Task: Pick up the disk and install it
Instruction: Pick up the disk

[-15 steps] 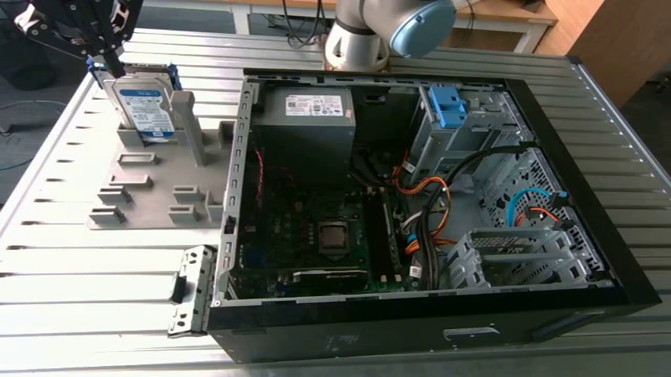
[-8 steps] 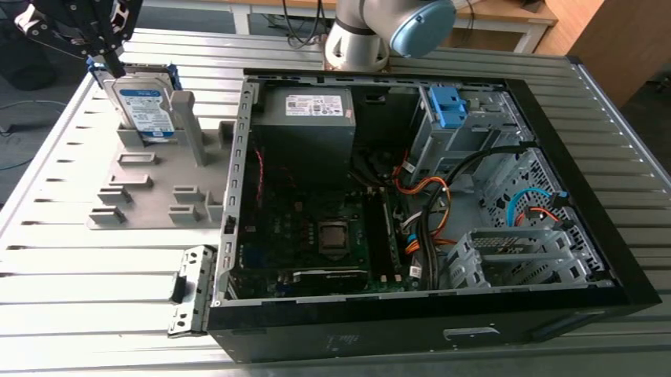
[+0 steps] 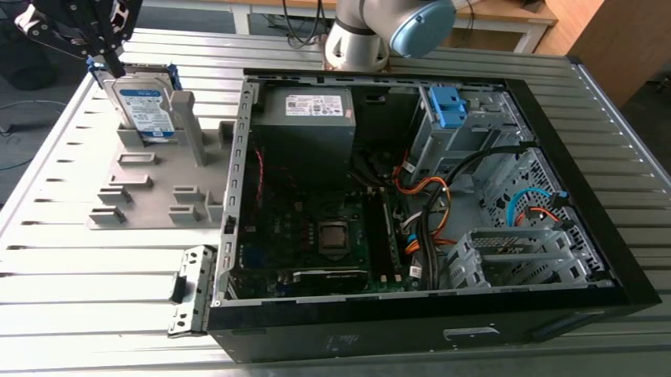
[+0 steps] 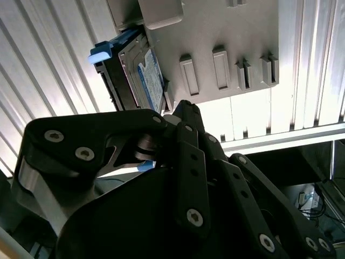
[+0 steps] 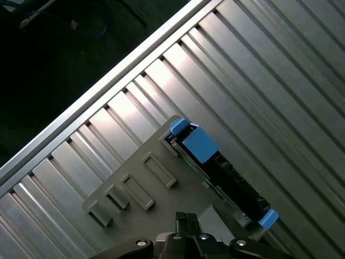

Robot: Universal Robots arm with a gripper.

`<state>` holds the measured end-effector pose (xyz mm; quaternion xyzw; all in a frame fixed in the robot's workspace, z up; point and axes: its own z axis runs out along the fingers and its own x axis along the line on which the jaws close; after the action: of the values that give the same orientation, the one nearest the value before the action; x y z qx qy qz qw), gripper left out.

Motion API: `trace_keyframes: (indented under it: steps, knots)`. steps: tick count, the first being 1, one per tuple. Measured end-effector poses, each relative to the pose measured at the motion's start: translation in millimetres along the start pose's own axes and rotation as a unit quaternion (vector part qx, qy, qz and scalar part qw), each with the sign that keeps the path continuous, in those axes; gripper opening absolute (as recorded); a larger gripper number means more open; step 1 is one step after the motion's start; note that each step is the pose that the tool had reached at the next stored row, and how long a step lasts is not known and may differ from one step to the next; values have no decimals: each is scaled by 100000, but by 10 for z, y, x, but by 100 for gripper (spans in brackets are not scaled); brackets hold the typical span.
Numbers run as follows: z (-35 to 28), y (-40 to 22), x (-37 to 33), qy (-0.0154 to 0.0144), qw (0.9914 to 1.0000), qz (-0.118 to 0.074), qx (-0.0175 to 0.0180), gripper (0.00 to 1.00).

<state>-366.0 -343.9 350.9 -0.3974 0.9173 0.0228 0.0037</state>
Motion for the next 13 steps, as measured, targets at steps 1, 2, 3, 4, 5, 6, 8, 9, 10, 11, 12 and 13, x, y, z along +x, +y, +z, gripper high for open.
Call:
trace_keyframes:
  steps: [1, 2, 3, 4, 5, 6, 8, 9, 10, 11, 12, 13]
  knots:
    - [0, 0, 0, 2, 100000, -72, -3, 11]
    - [0, 0, 0, 5, 100000, -136, -4, 11]
    - [0, 0, 0, 7, 100000, -199, -6, 11]
    - [0, 0, 0, 12, 100000, -266, -8, 11]
    - [0, 0, 0, 14, 99999, -329, -9, 11]
    - [0, 0, 0, 16, 99999, -393, -12, 11]
    - [0, 0, 0, 18, 99999, -533, -12, 11]
    - [0, 0, 0, 24, 99998, -599, -16, 11]
    - [0, 0, 0, 26, 99998, -664, -17, 11]
    - [0, 0, 0, 27, 99997, -730, -21, 11]
    - [0, 0, 0, 31, 99997, -798, -21, 11]
    - [0, 0, 0, 31, 99996, -863, -22, 11]
